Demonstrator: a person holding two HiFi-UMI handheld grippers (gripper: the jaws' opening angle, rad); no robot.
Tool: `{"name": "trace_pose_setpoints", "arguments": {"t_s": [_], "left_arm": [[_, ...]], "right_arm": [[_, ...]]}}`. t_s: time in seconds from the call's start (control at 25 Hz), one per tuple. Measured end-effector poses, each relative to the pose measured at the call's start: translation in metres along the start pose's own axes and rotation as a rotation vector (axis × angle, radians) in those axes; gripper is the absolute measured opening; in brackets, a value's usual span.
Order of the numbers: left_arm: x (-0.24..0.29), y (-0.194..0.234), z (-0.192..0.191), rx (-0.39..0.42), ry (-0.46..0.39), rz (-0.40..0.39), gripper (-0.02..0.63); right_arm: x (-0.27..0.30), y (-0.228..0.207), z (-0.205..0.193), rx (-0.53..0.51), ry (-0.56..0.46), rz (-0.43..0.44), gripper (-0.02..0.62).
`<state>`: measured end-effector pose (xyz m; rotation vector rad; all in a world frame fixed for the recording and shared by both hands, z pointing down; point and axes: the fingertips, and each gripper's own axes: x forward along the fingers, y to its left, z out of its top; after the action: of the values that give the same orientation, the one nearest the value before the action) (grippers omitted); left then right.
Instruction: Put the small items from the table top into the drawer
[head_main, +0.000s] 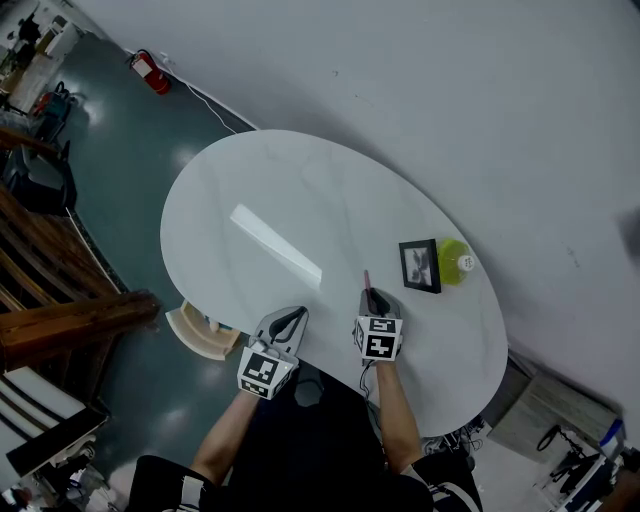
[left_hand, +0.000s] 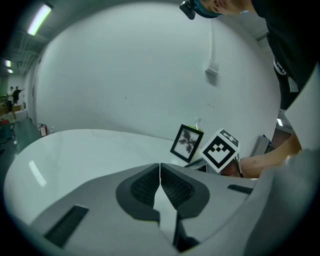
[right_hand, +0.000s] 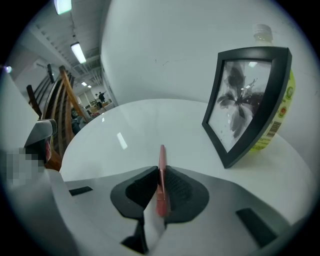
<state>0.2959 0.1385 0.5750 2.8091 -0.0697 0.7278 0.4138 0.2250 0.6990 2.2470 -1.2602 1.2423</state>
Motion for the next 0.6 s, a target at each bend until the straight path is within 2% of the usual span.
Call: {"name": "trace_pose_setpoints", "arguments": {"t_s": [0.32,0.6], "left_arm": [[-0.010,-0.005,0.000,0.012,-0.024,0.007,0.021],[-0.037,-0.003,0.030,0.034,-0.088,0.055,0.021]], "right_arm": [[-0.015,0.010,0.021,-0.036,-0.067,0.038,0.066],[-0.052,0.042,0.056,-0.103,-0.158,0.094,0.066]]}}
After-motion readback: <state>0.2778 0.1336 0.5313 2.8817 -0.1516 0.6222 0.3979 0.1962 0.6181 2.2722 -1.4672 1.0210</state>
